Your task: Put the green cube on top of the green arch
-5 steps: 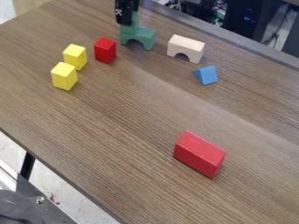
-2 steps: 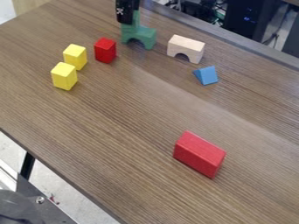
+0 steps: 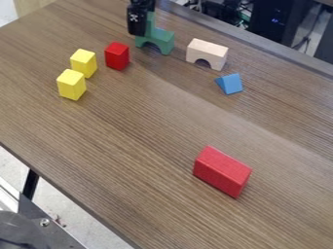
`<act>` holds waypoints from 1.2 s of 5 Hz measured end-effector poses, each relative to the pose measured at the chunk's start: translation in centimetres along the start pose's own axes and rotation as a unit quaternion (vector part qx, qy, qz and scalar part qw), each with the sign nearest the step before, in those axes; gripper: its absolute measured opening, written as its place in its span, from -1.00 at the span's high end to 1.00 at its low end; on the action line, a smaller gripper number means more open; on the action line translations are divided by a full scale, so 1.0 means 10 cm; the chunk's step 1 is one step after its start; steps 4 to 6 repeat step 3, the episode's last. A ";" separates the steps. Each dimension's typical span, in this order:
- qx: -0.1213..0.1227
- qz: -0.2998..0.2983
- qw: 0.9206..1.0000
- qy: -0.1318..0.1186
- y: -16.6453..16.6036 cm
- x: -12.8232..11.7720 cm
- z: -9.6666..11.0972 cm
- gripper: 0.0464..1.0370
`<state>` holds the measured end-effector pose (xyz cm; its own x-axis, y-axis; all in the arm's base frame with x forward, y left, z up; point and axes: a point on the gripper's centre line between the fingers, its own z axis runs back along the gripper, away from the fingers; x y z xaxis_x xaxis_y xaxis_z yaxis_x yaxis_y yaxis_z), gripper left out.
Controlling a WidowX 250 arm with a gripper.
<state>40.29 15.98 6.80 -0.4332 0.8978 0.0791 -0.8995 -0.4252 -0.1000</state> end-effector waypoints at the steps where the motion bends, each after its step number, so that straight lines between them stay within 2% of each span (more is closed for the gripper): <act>1: 0.003 -0.001 1.000 0.002 0.01 0.00 0.01 -0.92; 2: -0.007 -0.005 1.000 -0.003 -0.01 -0.01 0.03 -0.92; 3: -0.053 -0.003 0.999 -0.005 -0.01 0.03 0.31 -0.92; 6: -0.053 -0.003 0.999 -0.005 -0.01 0.03 0.31 -0.92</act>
